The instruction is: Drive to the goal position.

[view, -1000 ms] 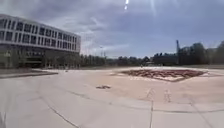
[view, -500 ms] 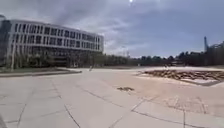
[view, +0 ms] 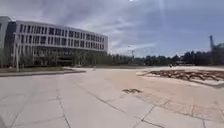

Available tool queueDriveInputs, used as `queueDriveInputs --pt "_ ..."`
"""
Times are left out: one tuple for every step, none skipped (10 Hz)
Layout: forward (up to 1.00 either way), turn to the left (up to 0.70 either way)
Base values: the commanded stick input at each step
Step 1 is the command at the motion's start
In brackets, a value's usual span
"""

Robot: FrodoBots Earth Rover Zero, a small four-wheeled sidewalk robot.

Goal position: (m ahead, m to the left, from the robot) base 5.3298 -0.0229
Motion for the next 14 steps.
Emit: queueDriveInputs --pt "0.5 0.0" --pt "0.5 0.0" --pt "0.5 0.0" --pt "0.5 0.0" --pt "0.5 0.0" --pt "0.5 0.0" --pt "0.5 0.0" --pt "0.5 0.0" --pt "0.5 0.0" --pt "0.5 0.0" --pt "0.5 0.0" --pt "0.5 0.0" --pt "0.5 0.0" --pt "0.5 0.0"
